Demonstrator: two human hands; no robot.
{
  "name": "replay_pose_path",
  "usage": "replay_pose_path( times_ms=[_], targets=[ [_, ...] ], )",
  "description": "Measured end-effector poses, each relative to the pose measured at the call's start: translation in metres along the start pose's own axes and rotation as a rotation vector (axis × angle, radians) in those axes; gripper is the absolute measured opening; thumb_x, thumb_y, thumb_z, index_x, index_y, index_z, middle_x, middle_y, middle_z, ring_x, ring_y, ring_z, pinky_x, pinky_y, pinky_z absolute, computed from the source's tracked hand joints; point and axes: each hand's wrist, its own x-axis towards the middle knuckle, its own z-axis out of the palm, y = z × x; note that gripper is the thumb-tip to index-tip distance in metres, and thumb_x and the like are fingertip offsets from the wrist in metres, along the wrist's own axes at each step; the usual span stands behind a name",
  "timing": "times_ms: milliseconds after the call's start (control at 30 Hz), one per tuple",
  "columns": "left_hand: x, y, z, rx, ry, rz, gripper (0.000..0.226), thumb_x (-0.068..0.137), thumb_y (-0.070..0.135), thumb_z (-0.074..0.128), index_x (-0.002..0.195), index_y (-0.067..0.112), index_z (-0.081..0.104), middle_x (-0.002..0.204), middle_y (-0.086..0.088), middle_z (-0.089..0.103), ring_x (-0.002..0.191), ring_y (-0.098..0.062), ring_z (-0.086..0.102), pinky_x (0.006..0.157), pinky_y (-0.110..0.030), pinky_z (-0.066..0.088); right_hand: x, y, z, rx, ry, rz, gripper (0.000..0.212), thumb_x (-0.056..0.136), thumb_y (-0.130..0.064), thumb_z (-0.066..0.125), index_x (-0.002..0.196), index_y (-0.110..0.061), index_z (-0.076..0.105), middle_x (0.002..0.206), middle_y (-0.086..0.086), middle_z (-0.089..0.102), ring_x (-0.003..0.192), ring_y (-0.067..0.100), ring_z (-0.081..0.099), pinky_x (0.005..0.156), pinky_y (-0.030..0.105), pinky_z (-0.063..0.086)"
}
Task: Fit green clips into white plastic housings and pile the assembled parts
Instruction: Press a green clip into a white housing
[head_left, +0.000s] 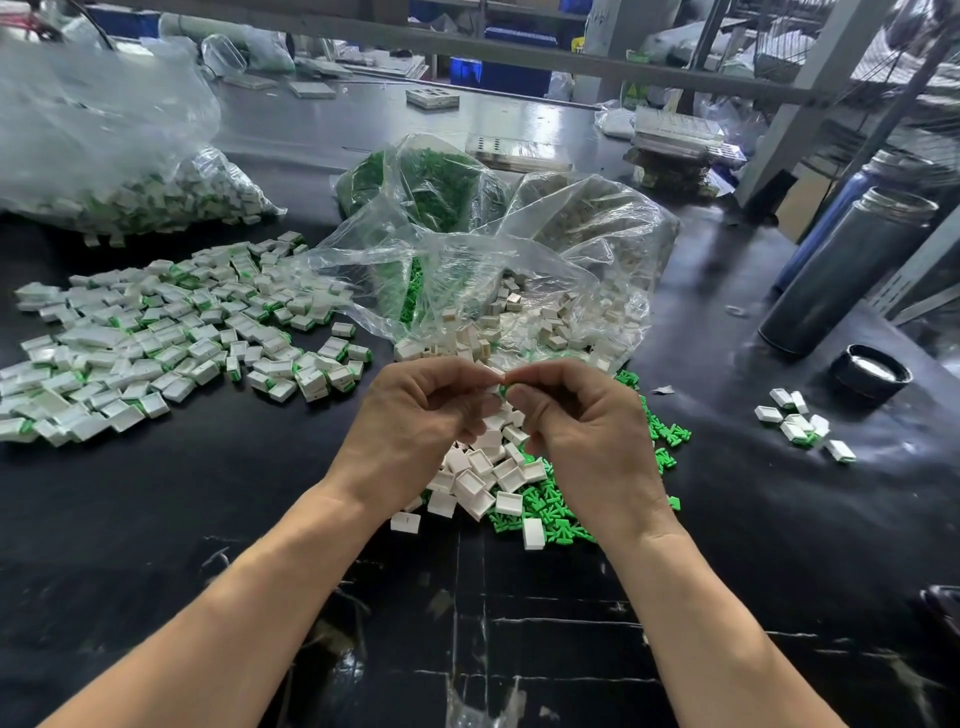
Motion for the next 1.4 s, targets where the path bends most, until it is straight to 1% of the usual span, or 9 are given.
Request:
replay_pose_path(
  times_ms=[100,300,500,700,967,1067,1167,1267,1400],
  targets=[
    [0.000,0.000,0.001,-0.018,0.002,0.004,0.017,0.088,-0.002,0.074,0.100,0.010,0.078,0.085,-0.009,0.077,0.070,-0.018,0.070,0.069,-0.030,0.061,-0.001,0.000,0.000,-0.001,0.037,0.018,0.016,0.091,-0.013,0.078,0.087,-0.029,0.077,0.072,-0.005,0.073,0.062,0.006,0.063,0.058,0.031,0.060],
    [0.000,0.002,0.002,-0.041,0.048,-0.044,0.009,0.086,0.005,0.077,0.094,0.009,0.077,0.080,-0.008,0.077,0.068,-0.019,0.070,0.067,-0.029,0.062,-0.002,0.002,0.003,-0.137,0.028,-0.006,0.011,0.093,-0.016,0.076,0.090,-0.026,0.075,0.072,-0.009,0.070,0.063,0.006,0.061,0.061,0.030,0.052],
    [-0.001,0.001,0.007,0.012,0.104,-0.043,0.015,0.086,-0.006,0.075,0.083,0.009,0.076,0.069,-0.005,0.074,0.059,-0.016,0.068,0.058,-0.024,0.058,-0.005,-0.001,0.011,-0.223,0.067,-0.034,0.008,0.095,-0.013,0.072,0.092,-0.020,0.074,0.074,-0.005,0.070,0.067,0.017,0.065,0.067,0.048,0.057],
    [-0.001,0.003,0.007,0.069,0.090,-0.015,0.022,0.086,-0.010,0.073,0.081,0.011,0.076,0.067,0.002,0.073,0.057,-0.007,0.066,0.055,-0.018,0.054,-0.006,-0.003,0.011,-0.316,0.072,-0.087,0.008,0.092,-0.009,0.075,0.089,-0.016,0.075,0.073,-0.006,0.068,0.068,0.017,0.063,0.065,0.041,0.054],
    [0.000,0.004,0.007,-0.028,0.101,-0.016,0.014,0.086,-0.007,0.074,0.087,0.007,0.076,0.071,-0.009,0.075,0.060,-0.020,0.066,0.060,-0.032,0.058,-0.005,0.000,0.009,0.102,0.067,0.032,0.019,0.091,0.001,0.073,0.083,-0.014,0.080,0.068,0.009,0.071,0.054,0.014,0.058,0.051,0.030,0.052],
    [0.000,0.005,0.008,-0.036,0.074,0.005,0.013,0.087,-0.004,0.075,0.091,0.009,0.076,0.080,-0.010,0.076,0.067,-0.018,0.066,0.063,-0.030,0.056,-0.003,-0.002,0.006,0.176,0.079,0.068,0.017,0.101,-0.010,0.065,0.090,-0.009,0.078,0.071,0.008,0.071,0.053,0.015,0.056,0.047,0.029,0.051],
    [-0.002,0.004,0.012,-0.001,0.071,0.034,0.013,0.085,0.006,0.080,0.091,0.017,0.076,0.088,-0.006,0.076,0.078,-0.020,0.069,0.070,-0.033,0.057,-0.002,-0.006,0.005,0.210,0.069,0.175,0.041,0.108,-0.038,0.049,0.093,-0.009,0.073,0.071,0.008,0.069,0.051,0.018,0.053,0.042,0.030,0.043],
    [-0.002,0.004,0.016,-0.008,0.059,0.060,0.011,0.084,0.009,0.081,0.090,0.018,0.077,0.099,-0.008,0.074,0.093,-0.031,0.069,0.087,-0.051,0.055,-0.004,-0.011,0.009,0.209,0.016,0.278,0.062,0.106,-0.055,0.037,0.077,-0.011,0.070,0.066,0.009,0.067,0.048,0.017,0.050,0.040,0.025,0.036],
    [-0.004,0.003,0.022,-0.041,0.027,0.052,0.008,0.087,0.012,0.080,0.092,0.018,0.076,0.101,-0.001,0.074,0.088,-0.022,0.071,0.083,-0.044,0.058,-0.008,-0.012,0.020,0.186,-0.016,0.318,0.067,0.108,-0.055,0.034,0.062,-0.022,0.070,0.058,0.005,0.055,0.044,0.010,0.044,0.039,0.018,0.032]
  ],
)
